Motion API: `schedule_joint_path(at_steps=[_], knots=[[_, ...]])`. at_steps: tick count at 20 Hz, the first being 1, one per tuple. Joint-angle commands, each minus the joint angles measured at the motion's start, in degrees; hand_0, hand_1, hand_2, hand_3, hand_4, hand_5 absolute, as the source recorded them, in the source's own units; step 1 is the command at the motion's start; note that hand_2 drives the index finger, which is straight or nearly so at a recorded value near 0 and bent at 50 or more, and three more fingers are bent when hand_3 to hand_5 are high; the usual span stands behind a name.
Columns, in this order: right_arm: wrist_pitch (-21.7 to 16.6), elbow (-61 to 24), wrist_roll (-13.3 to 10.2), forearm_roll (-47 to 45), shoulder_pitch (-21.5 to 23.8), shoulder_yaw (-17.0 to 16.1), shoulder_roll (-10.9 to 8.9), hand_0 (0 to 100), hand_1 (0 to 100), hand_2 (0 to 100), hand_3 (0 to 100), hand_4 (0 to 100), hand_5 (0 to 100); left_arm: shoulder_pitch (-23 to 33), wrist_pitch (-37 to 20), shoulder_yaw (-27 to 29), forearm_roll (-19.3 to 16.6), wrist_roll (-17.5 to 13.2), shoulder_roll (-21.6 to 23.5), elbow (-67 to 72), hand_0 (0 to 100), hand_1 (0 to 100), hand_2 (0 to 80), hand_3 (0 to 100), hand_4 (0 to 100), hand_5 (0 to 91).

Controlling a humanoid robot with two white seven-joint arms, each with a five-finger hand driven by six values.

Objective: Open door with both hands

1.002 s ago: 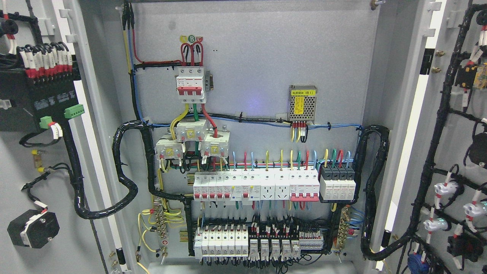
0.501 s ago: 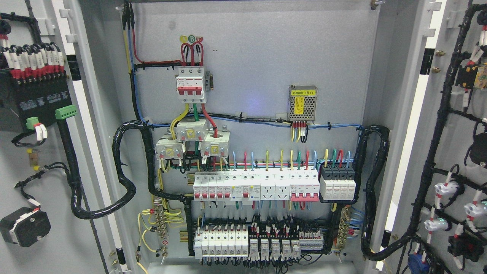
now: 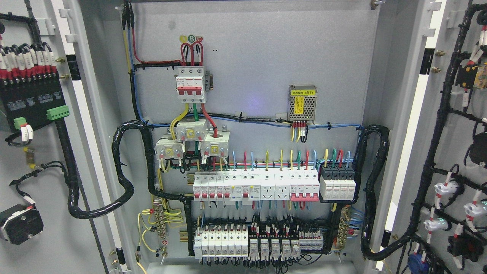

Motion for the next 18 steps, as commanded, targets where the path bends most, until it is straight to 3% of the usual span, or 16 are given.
schedule_joint_path(at_steps=[1,18], knots=[[-17.9,-0.5,0.0,0.1,0.1,0.4,-0.66,11,0,0,0,0,0,-2.0,-13.5,1.9,1.2,0.0,2.2,3.8,0,0,0.0,0,3,0.0],[-18.6,-2.7,0.0,0.2,0.6,2.6,-0.66,11,0,0,0,0,0,-2.7,6.2,4.2,2.4,0.7,2.8,3.9,0,0,0.0,0,3,0.0]])
